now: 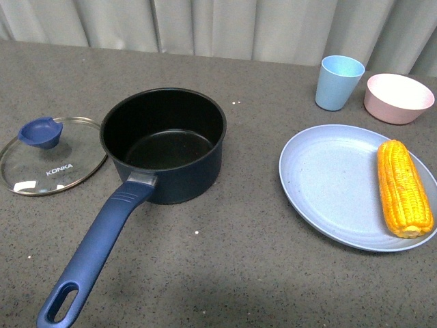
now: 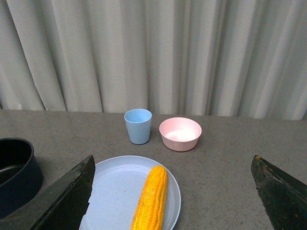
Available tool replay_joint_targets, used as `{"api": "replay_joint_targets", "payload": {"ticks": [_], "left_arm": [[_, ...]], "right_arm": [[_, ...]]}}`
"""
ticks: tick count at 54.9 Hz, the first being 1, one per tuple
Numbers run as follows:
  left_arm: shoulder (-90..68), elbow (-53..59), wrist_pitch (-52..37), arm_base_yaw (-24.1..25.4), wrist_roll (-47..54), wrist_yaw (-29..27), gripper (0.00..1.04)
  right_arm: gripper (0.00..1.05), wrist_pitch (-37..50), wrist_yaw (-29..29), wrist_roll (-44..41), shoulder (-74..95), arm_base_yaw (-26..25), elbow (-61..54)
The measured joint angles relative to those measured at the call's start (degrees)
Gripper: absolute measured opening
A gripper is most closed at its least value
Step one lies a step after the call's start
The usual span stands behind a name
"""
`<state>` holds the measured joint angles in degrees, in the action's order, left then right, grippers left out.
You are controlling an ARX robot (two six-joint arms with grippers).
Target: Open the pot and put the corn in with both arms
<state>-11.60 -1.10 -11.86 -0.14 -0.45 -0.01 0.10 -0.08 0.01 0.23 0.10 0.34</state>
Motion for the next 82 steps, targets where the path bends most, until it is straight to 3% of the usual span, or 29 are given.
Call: {"api": "replay_joint_targets", "payload": {"ticks": [8, 13, 28, 34, 41, 45, 55, 63, 82], "left_arm": [[1.73, 0.00, 1.84, 0.00, 0.00, 0.00, 0.04], [9.57, -0.02, 11.06, 0.00, 0.02, 0.02, 0.04], [11.28, -0.02, 11.80, 0.00, 0.00, 0.02, 0.04], [11.30, -0.02, 11.82, 0.00, 0.02, 0.02, 0.26], [11.34, -0.02, 11.82, 0.00, 0.00, 0.02, 0.56], [11.34, -0.02, 11.82, 0.00, 0.00, 0.02, 0.67], [11.34, -0.02, 11.82, 0.00, 0.02, 0.02, 0.99], [11.34, -0.02, 11.82, 0.00, 0.15, 0.02, 0.98], [11.34, -0.02, 11.82, 0.00, 0.17, 0.02, 0.98]], "right_arm": [[0.95, 0.00, 0.00, 0.00, 0.00, 0.00, 0.00], [0.95, 0.00, 0.00, 0.00, 0.00, 0.00, 0.00], [0.95, 0.00, 0.00, 0.00, 0.00, 0.00, 0.00], [0.95, -5.62, 2.12, -2.93, 5.79, 0.59, 2.71], [0.95, 11.10, 2.95, -4.70, 33.09, 0.07, 6.10], [0.95, 19.04, 3.08, -4.22, 47.41, -0.55, 9.94], [0.95, 18.49, 4.85, -0.42, 77.44, 0.24, 21.77], [0.95, 11.65, 5.75, 6.34, 92.19, 2.08, 31.39], [0.95, 7.65, 5.68, 14.03, 102.95, 5.20, 40.37]]}}
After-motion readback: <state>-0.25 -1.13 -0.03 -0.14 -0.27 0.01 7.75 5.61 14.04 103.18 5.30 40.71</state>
